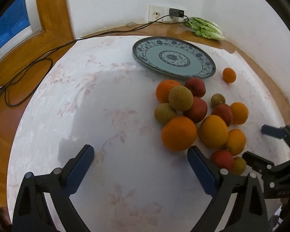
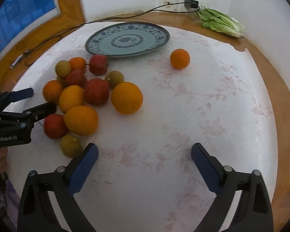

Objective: Organize fruits
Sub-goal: 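Close the right tool on a large orange while the left tool grasps another orange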

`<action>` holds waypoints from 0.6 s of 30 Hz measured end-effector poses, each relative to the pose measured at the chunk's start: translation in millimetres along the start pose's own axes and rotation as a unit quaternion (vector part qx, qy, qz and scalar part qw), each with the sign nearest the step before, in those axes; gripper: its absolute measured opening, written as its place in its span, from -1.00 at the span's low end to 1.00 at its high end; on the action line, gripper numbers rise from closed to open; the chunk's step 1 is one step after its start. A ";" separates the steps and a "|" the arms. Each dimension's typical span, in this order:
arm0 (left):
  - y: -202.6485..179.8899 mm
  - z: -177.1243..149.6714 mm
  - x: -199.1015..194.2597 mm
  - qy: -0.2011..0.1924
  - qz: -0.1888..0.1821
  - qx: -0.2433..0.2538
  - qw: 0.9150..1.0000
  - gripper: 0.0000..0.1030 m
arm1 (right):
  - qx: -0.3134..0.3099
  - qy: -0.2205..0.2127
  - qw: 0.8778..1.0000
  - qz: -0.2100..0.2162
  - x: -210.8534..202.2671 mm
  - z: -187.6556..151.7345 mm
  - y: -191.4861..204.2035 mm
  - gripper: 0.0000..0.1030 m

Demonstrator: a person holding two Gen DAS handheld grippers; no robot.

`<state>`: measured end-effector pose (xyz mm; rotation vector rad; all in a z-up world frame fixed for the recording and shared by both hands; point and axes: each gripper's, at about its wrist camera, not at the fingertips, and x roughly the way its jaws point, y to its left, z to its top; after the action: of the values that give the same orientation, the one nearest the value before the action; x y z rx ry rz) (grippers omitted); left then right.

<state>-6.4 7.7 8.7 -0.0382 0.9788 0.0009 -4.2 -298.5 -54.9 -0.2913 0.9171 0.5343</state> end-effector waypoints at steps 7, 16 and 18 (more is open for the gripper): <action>-10.1 4.3 -24.5 -0.028 -0.002 0.014 1.000 0.86 | 0.009 -0.021 0.999 0.038 -13.0 2.9 3.2 0.50; -25.8 11.1 -11.2 -0.016 -0.035 0.021 0.999 0.44 | 0.016 -0.033 0.998 0.050 -16.0 19.2 -2.7 0.05; -25.2 12.4 -7.9 -0.013 -0.036 0.019 0.999 0.38 | 0.017 -0.035 0.998 0.055 -14.9 23.8 -4.7 0.00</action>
<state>-0.1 -16.9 22.9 -0.0390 0.9503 -0.0836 7.1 -296.2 -28.8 -0.1913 0.8769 0.6255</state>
